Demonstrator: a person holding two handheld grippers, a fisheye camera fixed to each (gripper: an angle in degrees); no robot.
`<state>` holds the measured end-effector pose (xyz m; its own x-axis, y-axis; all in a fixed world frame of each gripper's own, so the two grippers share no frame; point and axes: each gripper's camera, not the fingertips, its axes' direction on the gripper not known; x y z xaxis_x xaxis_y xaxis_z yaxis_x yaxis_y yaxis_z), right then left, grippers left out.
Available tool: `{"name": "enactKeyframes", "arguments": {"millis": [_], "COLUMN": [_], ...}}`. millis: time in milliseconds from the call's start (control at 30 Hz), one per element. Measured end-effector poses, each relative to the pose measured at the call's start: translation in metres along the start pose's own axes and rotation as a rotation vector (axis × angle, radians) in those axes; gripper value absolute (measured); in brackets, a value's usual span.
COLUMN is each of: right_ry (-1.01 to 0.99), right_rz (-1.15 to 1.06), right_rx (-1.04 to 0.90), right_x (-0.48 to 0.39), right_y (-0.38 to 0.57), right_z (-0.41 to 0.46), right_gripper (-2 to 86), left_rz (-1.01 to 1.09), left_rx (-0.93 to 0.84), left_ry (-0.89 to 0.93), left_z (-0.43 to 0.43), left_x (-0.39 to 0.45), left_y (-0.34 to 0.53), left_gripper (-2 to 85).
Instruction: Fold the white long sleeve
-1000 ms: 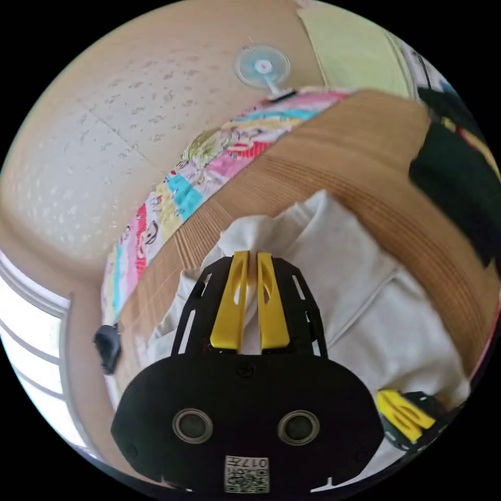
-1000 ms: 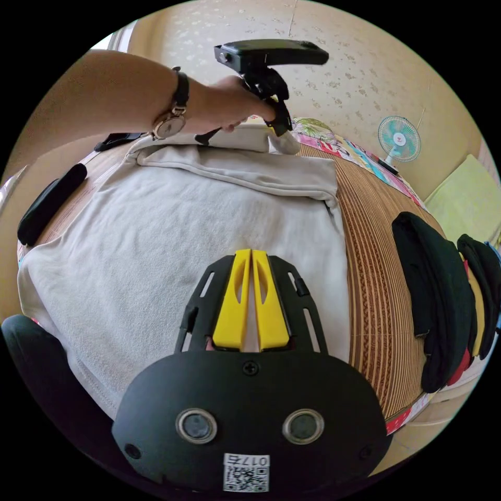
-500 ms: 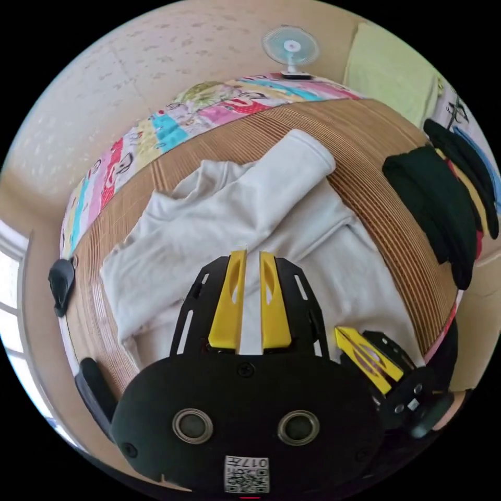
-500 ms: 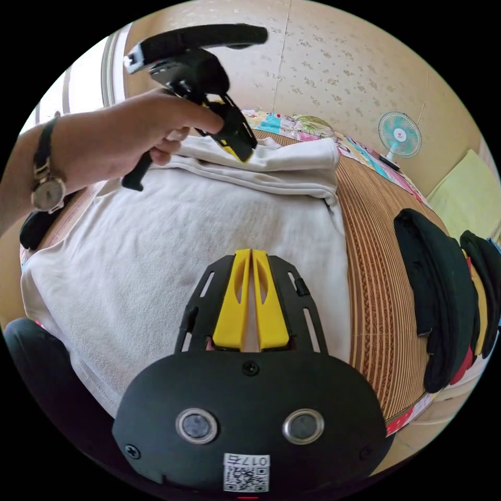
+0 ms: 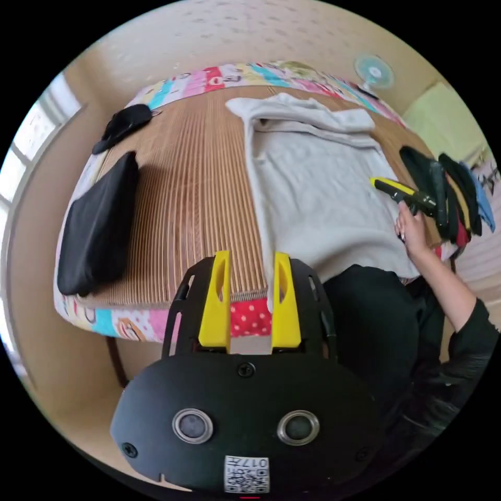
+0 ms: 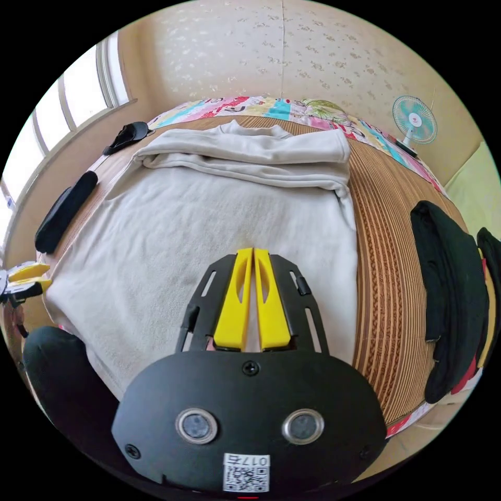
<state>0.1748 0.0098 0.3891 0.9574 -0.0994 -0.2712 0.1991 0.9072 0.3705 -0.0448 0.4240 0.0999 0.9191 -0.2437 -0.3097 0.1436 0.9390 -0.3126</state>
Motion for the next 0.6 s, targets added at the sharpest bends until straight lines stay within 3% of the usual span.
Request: {"name": "enactKeyframes", "arguments": {"millis": [167,267,333,400,433,600], "right_ry": [-0.125,-0.198,-0.254,-0.336,-0.415,-0.582], "right_rz": [-0.057,0.022,0.136,0.224,0.268,0.341], "right_rx": [-0.246,-0.104,-0.007,0.031,0.054,0.016], "right_x": [0.044,0.093,0.139,0.172,0.191,0.223], "right_y": [0.01,0.068,0.122,0.162,0.186,0.231], "right_z": [-0.042,-0.104,-0.143,-0.159,-0.165,-0.149], "right_gripper": [1.2,2.4,5.2,7.2,8.1,9.9], "left_rz": [-0.046,0.001,-0.008,-0.004,0.035,-0.041], "left_rx": [0.081,0.099,0.012,0.046,0.052,0.087], "left_ry": [0.26,0.316,0.323,0.312,0.4,0.53], "left_z": [-0.022,-0.014,0.006,-0.001,-0.005,-0.016], "left_x": [-0.041,-0.052,-0.059,-0.065,-0.067,-0.088], "left_y": [0.045,0.046,0.033,0.031,0.029,0.039], "left_gripper": [13.9,14.2,13.0,10.0,6.9,4.7]}}
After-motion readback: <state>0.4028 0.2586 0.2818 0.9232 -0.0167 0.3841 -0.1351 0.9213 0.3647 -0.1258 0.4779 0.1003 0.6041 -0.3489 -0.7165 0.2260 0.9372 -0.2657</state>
